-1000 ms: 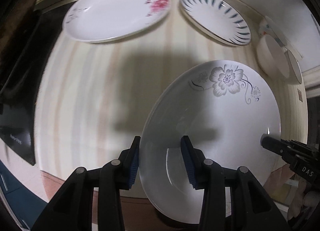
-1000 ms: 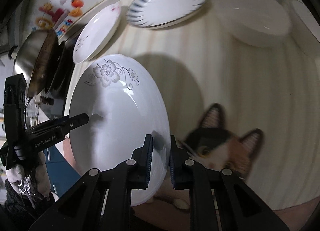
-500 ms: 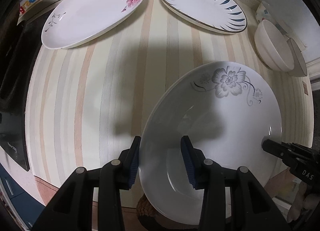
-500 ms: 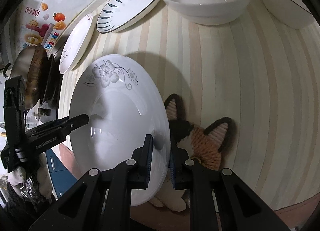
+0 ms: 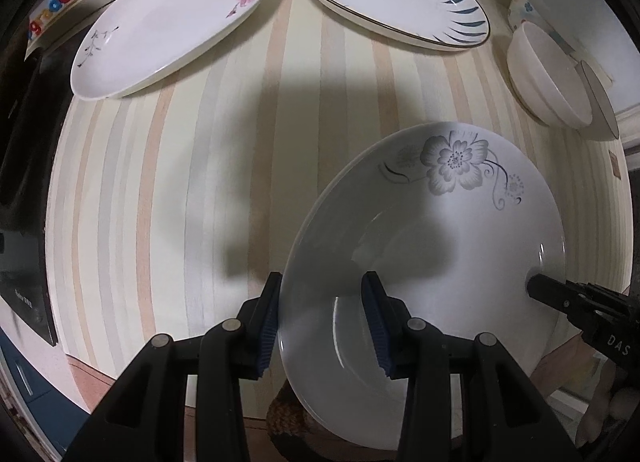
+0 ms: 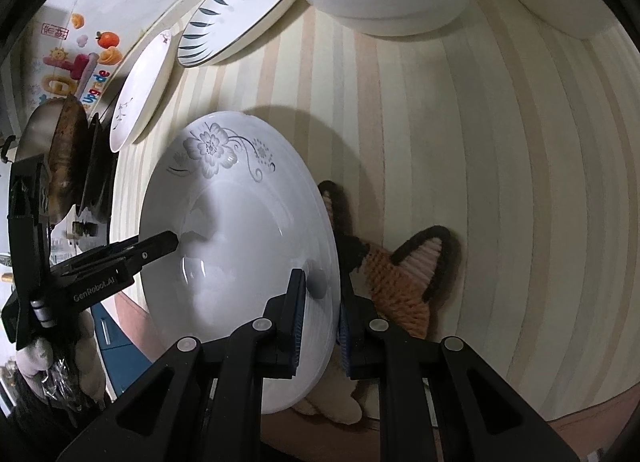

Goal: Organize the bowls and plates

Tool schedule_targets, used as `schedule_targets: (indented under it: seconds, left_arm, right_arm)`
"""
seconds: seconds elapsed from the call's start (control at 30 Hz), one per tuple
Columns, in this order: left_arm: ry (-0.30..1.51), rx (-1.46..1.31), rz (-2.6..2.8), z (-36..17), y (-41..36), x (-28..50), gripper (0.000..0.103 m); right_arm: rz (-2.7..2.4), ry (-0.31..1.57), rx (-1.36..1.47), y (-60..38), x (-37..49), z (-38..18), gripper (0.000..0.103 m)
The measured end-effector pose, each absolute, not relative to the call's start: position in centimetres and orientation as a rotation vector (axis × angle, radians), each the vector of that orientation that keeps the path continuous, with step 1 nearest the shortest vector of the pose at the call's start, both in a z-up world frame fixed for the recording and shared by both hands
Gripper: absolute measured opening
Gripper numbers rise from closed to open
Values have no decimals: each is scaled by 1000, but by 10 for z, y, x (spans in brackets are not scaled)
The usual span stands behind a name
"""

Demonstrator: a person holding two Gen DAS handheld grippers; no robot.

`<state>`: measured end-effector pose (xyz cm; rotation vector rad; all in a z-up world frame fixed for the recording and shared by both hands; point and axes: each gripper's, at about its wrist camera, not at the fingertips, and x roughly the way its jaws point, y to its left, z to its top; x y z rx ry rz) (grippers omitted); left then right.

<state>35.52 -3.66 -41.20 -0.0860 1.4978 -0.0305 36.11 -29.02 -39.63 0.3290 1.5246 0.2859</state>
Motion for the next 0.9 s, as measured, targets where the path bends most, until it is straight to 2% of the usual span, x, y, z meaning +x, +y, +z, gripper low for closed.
schedule_targets:
  seconds: [0.27, 0.37, 0.6, 0.63, 0.7, 0.73, 0.9]
  left_arm:
    - [1493, -76, -94, -405, -38, 341, 37]
    - [1456, -95, -112, -387, -24, 337, 37]
    - [1326, -264, -51, -343, 50, 361, 38]
    - [1320, -303, -40, -342, 61, 368, 38]
    - [1313, -367, 5, -351, 83, 380, 38]
    - [1312, -399, 26, -355, 95, 388, 38]
    - [1308, -482, 157, -382, 142, 410, 38]
  right_arm:
    - [245, 1516, 334, -285, 358, -399, 19]
    - [240, 1537, 335, -284, 359, -399, 19]
    - [216, 1439, 332, -277, 379, -323, 20]
    - [247, 1415, 303, -264, 390, -310, 22]
    - [328, 1369, 226, -224, 423, -292, 38]
    - [361, 1351, 209, -208, 437, -289, 41]
    - [518, 1297, 83, -111, 543, -307, 41]
